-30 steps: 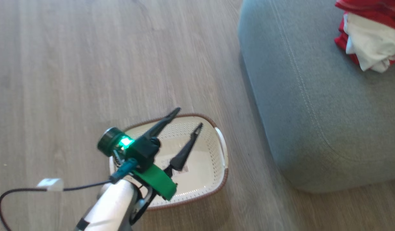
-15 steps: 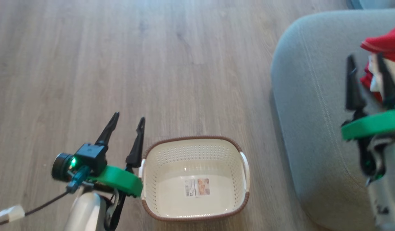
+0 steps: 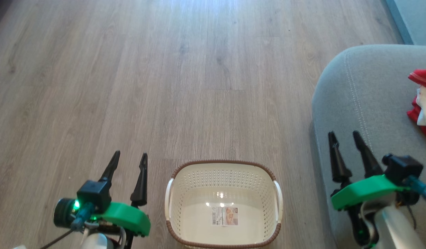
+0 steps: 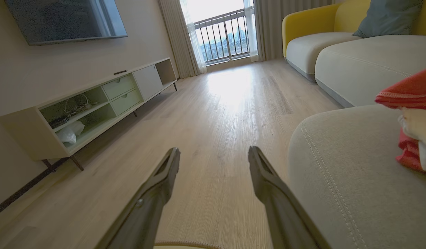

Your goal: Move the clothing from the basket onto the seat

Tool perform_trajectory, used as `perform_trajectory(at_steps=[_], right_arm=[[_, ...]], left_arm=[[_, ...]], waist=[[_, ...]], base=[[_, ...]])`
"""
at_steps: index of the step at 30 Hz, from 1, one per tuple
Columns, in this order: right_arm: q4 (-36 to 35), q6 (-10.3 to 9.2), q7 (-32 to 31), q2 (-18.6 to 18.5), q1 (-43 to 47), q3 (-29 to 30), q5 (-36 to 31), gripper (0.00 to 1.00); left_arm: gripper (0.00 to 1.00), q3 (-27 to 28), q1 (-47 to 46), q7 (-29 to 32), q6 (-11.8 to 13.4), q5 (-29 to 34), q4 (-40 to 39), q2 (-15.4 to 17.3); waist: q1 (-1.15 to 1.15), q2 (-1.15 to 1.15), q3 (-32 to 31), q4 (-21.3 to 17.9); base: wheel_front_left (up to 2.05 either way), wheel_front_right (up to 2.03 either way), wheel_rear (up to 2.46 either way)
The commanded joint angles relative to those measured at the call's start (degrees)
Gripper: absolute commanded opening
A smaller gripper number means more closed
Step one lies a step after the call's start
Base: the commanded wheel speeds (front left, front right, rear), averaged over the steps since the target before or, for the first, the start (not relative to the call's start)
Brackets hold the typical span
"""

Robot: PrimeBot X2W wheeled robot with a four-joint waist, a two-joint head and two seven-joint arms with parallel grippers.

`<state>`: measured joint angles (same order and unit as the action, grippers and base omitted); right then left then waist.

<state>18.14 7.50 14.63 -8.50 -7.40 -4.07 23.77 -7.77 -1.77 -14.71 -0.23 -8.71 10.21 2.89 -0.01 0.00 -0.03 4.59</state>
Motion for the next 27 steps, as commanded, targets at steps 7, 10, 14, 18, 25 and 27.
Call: perform_trajectory(at_steps=[7,10,14,18,25,27], right_arm=[[-0.7,-0.01,0.4,2.0,2.0,-2.1,-2.4,1.00],[-0.7,-0.01,0.4,2.6,2.5,-2.2,-3.3,1.00],[-0.6,-0.01,0.4,3.4,2.4,-2.1,-3.9,1.00],[-0.2,-0.01,0.4,3.7,2.2,-2.5,-4.6,1.00],[0.0,-0.01,0.4,4.2,2.0,-2.8,-3.3,1.00],[0.3,-0.01,0.4,4.2,1.9,-3.0,-3.1,1.00]], left_arm=[[1.00,0.5,-0.5,-0.3,1.6,-0.7,-1.3,0.0],[1.00,0.2,-0.5,-0.3,1.9,-0.3,-1.3,0.0],[1.00,-0.1,-0.6,-0.3,1.8,-0.3,-1.0,0.0],[1.00,0.9,-0.6,-0.3,1.5,-0.5,-1.2,0.0],[1.00,1.8,-0.4,-0.3,1.2,-0.6,-1.9,0.0],[1.00,1.8,-0.3,-0.3,1.2,-0.7,-2.0,0.0]], waist=[[0.01,0.00,-0.5,0.7],[0.01,0.00,-0.3,0.8],[0.01,0.00,-0.1,0.8],[0.01,0.00,0.1,0.9],[0.01,0.00,0.2,0.8],[0.01,0.00,0.1,0.7]], base=[[0.00,0.00,0.00],[0.00,0.00,0.00],[0.00,0.00,0.00],[0.00,0.00,0.00],[0.00,0.00,0.00],[0.00,0.00,0.00]])
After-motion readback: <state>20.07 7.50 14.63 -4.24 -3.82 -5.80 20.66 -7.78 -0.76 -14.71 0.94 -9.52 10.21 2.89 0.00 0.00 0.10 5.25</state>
